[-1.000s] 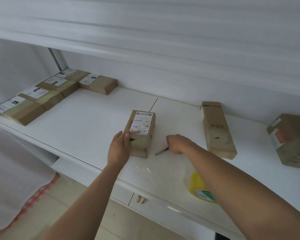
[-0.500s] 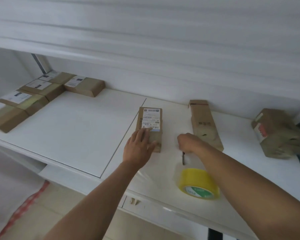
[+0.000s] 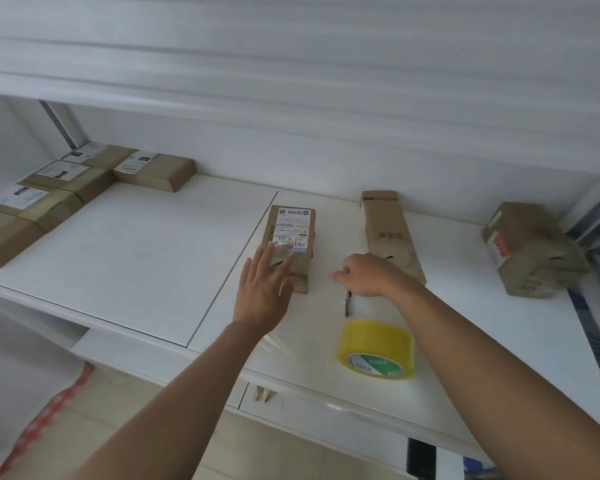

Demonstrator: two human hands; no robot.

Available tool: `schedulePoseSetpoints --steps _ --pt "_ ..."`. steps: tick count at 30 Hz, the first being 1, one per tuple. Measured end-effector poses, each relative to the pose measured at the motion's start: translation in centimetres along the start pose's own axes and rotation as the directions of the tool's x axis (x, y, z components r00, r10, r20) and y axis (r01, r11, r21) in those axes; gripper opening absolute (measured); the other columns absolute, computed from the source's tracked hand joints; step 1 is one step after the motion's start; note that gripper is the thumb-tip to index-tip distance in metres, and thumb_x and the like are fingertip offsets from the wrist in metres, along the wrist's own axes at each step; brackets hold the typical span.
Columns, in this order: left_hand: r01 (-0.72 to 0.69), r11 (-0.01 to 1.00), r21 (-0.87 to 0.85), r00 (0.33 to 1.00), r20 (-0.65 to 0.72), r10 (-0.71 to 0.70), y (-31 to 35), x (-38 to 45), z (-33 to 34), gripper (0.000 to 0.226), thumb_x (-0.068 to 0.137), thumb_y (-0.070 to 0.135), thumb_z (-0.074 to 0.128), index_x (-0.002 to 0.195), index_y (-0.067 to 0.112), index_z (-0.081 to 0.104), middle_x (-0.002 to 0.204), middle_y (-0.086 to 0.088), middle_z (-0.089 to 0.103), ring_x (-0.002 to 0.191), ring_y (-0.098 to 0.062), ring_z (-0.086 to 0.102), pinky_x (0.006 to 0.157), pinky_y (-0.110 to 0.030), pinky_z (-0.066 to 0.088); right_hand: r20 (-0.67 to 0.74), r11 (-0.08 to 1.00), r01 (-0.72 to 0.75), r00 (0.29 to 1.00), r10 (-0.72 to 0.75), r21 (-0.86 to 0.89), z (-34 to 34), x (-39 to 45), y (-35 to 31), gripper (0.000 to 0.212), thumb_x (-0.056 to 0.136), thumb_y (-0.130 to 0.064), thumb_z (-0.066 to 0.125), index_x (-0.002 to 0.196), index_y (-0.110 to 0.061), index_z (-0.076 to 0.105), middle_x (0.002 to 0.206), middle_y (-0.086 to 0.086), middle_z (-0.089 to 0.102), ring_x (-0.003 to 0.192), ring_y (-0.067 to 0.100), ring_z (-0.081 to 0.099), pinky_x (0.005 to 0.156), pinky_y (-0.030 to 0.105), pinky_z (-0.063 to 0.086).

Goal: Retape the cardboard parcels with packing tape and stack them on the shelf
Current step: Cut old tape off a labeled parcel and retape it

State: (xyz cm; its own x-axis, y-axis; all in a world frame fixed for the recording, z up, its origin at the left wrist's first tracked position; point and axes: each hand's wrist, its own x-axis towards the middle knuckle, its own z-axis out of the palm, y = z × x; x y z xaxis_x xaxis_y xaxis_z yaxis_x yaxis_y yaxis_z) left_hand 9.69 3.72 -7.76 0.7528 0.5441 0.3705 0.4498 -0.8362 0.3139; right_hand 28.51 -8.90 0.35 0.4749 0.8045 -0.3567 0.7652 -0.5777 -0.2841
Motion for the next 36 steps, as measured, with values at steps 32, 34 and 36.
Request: schedulePoseSetpoints --steps 32,34,36 --pt "0.242 0.959 -0.145 0.804 0.583 -0.114 1.2 -5.9 -1.1 0.025 0.089 0.048 0.068 0.113 0.043 0.060 0.142 0.012 0.043 0.123 -0.012 0.047 0.112 -0.045 0.032 0.036 0.640 0.173 0.953 -0.300 0.749 5.4 -6.3 4.0 0.038 0.068 -0.047 0.074 0.056 -0.019 0.052 0.055 -0.006 0.043 0.051 0.008 0.044 0.052 0.022 0.034" --pt "0.292 0.929 -0.227 0.807 0.580 -0.112 1.0 -5.9 -1.5 0.019 0.080 0.059 0.064 0.095 0.049 0.057 0.131 0.015 0.049 0.122 -0.011 0.047 0.110 -0.046 0.035 0.075 0.586 0.113 0.955 -0.287 0.802 5.5 -6.6 4.6 0.031 0.064 -0.049 0.072 0.053 -0.022 0.059 0.056 -0.007 0.053 0.052 0.007 0.052 0.053 0.021 0.040" --pt "0.321 0.914 -0.248 0.804 0.582 -0.124 0.8 -5.5 -1.8 0.030 0.070 0.070 0.058 0.089 0.047 0.055 0.124 0.016 0.051 0.117 -0.012 0.047 0.109 -0.045 0.035 0.154 0.640 0.056 0.951 -0.267 0.767 4.6 -6.6 4.4 0.024 0.070 -0.044 0.069 0.063 -0.022 0.063 0.066 -0.002 0.060 0.062 0.014 0.058 0.059 0.025 0.044"
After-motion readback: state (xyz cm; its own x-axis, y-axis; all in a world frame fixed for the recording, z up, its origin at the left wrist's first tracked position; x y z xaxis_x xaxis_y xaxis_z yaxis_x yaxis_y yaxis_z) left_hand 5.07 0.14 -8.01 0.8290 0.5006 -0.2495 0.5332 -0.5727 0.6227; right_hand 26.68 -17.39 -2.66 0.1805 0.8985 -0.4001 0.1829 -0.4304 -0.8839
